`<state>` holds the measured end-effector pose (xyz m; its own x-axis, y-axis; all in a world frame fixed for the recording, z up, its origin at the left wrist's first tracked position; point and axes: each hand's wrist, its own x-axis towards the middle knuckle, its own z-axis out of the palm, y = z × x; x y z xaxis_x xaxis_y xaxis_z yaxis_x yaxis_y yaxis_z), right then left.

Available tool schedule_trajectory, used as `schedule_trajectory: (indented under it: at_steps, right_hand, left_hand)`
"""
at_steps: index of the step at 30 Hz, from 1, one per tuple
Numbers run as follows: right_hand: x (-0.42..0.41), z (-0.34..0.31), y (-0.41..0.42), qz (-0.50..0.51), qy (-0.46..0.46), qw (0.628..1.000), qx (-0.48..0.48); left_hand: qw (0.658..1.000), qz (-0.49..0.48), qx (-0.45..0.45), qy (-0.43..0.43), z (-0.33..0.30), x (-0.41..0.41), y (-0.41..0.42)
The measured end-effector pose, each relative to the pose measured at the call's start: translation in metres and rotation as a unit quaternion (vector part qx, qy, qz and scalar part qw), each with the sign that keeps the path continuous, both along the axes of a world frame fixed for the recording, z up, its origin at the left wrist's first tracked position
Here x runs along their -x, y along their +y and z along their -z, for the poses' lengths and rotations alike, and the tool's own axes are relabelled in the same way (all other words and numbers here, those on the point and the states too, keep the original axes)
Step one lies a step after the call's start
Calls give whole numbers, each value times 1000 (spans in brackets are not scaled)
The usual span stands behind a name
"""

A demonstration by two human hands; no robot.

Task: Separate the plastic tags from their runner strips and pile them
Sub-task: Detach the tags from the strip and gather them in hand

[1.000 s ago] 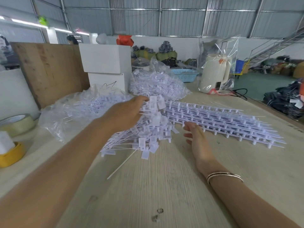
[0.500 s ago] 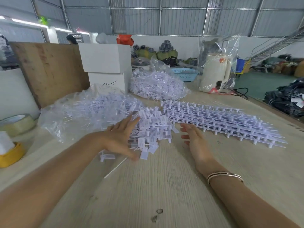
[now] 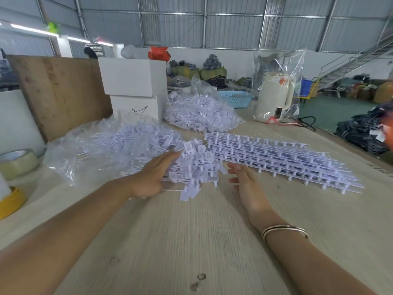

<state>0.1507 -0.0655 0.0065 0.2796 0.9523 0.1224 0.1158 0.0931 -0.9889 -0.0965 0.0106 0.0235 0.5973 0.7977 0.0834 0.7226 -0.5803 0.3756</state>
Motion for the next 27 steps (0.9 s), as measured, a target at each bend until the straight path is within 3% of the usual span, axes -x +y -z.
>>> schedule_trajectory:
  at_steps: [2, 4, 9, 12, 18, 23, 25, 27]
  right_hand:
    - [1, 0, 0, -2, 1, 1000, -1]
    - [2, 1, 1, -6, 3, 1000, -1]
    - [2, -1, 0, -13, -10, 1000, -2]
    - [3, -2, -1, -12, -15, 1000, -3]
    - [4, -2, -2, -13, -47, 999, -2]
    - [4, 0, -1, -24, -54, 998, 3]
    - [3, 0, -3, -27, -53, 998, 3]
    - [3, -1, -4, -29, -61, 998, 3]
  left_hand:
    - [997, 1, 12, -80, -16, 10, -7]
    - [995, -15, -56, -86, -33, 26, -13]
    - [955, 75, -230, 169, -41, 77, -36]
    - [934, 77, -280, 208, -22, 91, -49]
    - [915, 80, -371, 139, -12, 75, -48]
    - [923, 1, -384, -1, -10, 20, -60]
    - [927, -31, -372, -24, -1, -6, -62]
    - [956, -57, -285, -30, 9, -22, -63]
